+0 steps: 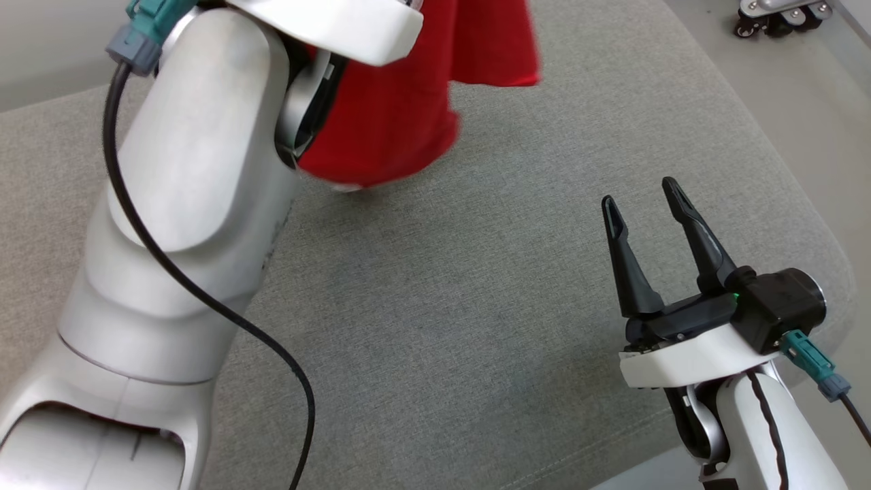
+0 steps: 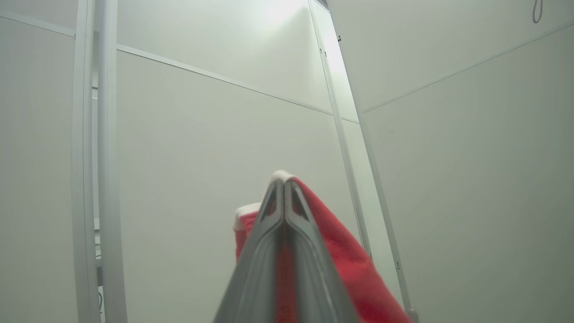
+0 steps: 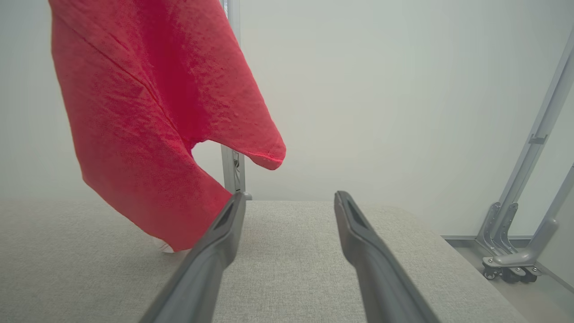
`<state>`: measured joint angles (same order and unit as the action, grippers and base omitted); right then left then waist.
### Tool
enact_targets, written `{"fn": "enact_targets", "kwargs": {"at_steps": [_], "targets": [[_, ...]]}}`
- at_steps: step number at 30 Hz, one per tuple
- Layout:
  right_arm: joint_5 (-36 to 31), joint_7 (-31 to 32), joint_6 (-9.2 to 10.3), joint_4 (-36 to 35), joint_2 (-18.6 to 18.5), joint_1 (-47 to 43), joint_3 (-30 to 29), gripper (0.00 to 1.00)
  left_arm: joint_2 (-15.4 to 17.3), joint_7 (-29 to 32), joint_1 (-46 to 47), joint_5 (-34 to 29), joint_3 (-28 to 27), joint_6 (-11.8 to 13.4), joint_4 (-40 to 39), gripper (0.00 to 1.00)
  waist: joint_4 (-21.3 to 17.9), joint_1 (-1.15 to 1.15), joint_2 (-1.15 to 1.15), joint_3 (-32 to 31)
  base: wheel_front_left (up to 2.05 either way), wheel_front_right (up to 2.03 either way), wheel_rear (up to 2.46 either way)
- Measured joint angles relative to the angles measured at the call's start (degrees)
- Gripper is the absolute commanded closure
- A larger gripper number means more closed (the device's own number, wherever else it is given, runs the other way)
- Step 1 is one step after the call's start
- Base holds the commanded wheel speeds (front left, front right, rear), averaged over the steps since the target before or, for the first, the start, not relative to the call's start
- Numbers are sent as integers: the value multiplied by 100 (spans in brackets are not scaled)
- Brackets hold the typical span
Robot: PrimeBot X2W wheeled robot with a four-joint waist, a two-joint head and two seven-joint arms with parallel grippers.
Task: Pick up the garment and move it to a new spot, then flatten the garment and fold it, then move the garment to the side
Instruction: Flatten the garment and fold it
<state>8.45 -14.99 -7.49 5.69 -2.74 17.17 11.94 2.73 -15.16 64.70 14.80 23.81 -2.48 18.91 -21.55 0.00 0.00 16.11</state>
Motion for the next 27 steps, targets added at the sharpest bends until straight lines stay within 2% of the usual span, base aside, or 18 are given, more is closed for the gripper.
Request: {"fn": "enact_targets", "kwargs": {"at_steps": [4, 15, 27], "targets": [[-1, 0, 0, -4, -1, -7, -87, 0, 1, 1, -280, -25, 101, -83, 109, 100, 59, 0, 0, 21, 0, 0, 0], [-221, 0, 0, 42, 1, -16, -241, 0, 87, 1, -1850, -77, 570, -377, 1148, 100, 545, 0, 0, -7, 0, 0, 0], [-431, 0, 0, 202, 1, -199, -363, 0, 792, 1, -3460, -620, 683, -408, 622, 100, 1175, 0, 0, -393, 0, 0, 0]]}}
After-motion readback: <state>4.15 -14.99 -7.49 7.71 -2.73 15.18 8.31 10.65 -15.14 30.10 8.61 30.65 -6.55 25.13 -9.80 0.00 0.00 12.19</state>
